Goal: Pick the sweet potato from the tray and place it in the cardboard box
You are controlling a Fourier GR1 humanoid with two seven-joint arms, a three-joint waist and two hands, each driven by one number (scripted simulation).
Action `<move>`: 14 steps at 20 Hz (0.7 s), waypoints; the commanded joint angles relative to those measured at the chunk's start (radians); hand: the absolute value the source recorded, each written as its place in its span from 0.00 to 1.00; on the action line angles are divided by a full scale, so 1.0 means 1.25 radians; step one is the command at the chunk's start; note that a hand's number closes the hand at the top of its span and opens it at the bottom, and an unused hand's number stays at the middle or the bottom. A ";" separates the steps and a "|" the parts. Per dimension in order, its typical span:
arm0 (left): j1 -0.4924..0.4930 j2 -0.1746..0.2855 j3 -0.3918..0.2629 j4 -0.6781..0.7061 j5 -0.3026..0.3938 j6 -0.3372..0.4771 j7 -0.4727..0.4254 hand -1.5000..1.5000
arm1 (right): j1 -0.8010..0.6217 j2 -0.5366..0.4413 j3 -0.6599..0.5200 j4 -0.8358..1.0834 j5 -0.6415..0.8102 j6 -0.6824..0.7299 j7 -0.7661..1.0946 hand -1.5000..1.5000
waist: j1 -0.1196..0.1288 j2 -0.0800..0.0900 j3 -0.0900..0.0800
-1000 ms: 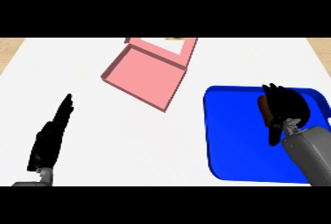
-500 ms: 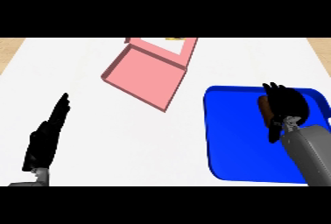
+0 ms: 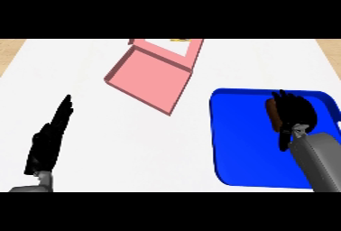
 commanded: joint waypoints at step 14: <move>-0.021 -0.024 0.019 0.035 -0.027 -0.010 -0.025 0.50 | -0.100 -0.003 -0.003 0.154 0.087 -0.233 -0.244 1.00 | 0.019 0.007 0.002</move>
